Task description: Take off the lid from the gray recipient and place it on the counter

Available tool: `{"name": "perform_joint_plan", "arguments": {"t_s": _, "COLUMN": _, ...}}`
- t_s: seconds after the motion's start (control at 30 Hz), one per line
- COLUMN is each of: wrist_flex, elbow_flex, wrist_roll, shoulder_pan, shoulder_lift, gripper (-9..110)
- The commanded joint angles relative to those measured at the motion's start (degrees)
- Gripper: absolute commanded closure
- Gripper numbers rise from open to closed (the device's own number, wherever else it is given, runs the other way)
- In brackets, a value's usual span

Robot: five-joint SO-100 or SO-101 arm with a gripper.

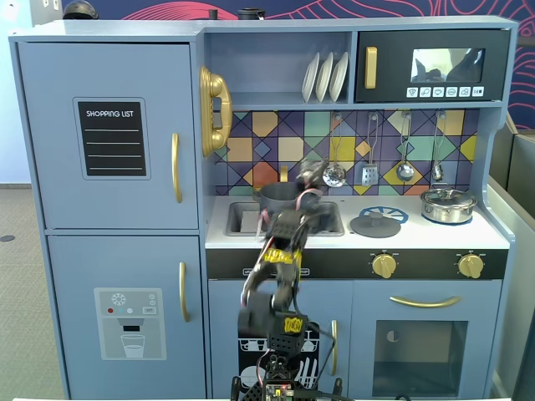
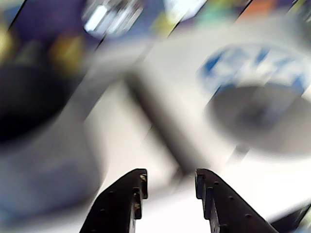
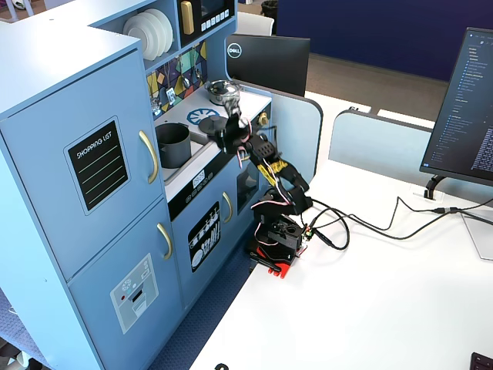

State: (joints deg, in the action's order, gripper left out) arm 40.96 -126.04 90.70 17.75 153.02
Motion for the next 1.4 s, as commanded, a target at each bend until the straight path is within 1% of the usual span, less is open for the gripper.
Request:
{"name": "perform_joint_plan", "arguments": {"t_s": 0.0, "wrist_flex": 8.35, "elbow_flex": -7.82, "wrist_roll": 0.18, "shoulder_pan": -5.10, "shoulder_lift": 11.87, "gripper": 102}}
{"name": "perform_joint_plan", "arguments": {"t_s": 0.07, "wrist_flex": 10.46, "elbow_flex": -14.06, "wrist_roll": 0.09, "shoulder_pan": -7.12, "shoulder_lift": 15.38, "gripper": 102}}
{"name": "perform_joint_plan", "arguments": {"t_s": 0.2, "wrist_flex": 13.89, "elbow_flex": -26.28, "wrist_roll": -3.25, "shoulder_pan": -11.34, "shoulder_lift": 21.97, "gripper": 102}}
{"name": "perform_joint_plan", "arguments": {"t_s": 0.3, "wrist_flex": 18.81, "elbow_flex": -34.45, "wrist_roll": 4.48, "shoulder_pan": -13.10, "shoulder_lift": 25.75, "gripper": 102}}
{"name": "perform_joint_plan", "arguments": {"t_s": 0.43, "wrist_flex": 26.98, "elbow_flex": -40.87, "wrist_roll": 2.90, "shoulder_pan": -14.15, "shoulder_lift": 28.56, "gripper": 102}}
{"name": "perform_joint_plan", "arguments": {"t_s": 0.57, "wrist_flex": 32.96, "elbow_flex": -45.88, "wrist_roll": -1.76, "shoulder_pan": -14.59, "shoulder_lift": 29.00, "gripper": 102}}
{"name": "perform_joint_plan", "arguments": {"t_s": 0.67, "wrist_flex": 39.55, "elbow_flex": -45.88, "wrist_roll": -5.54, "shoulder_pan": -16.26, "shoulder_lift": 29.00, "gripper": 102}}
{"name": "perform_joint_plan", "arguments": {"t_s": 0.73, "wrist_flex": 43.33, "elbow_flex": -45.88, "wrist_roll": -4.92, "shoulder_pan": -16.26, "shoulder_lift": 29.09, "gripper": 102}}
{"name": "perform_joint_plan", "arguments": {"t_s": 0.83, "wrist_flex": 45.53, "elbow_flex": -45.88, "wrist_roll": -4.92, "shoulder_pan": -16.35, "shoulder_lift": 29.09, "gripper": 100}}
{"name": "perform_joint_plan", "arguments": {"t_s": 0.87, "wrist_flex": 46.76, "elbow_flex": -45.88, "wrist_roll": -2.37, "shoulder_pan": -16.70, "shoulder_lift": 29.09, "gripper": 100}}
{"name": "perform_joint_plan", "arguments": {"t_s": 1.37, "wrist_flex": 46.76, "elbow_flex": -45.88, "wrist_roll": -2.64, "shoulder_pan": -16.79, "shoulder_lift": 29.09, "gripper": 94}}
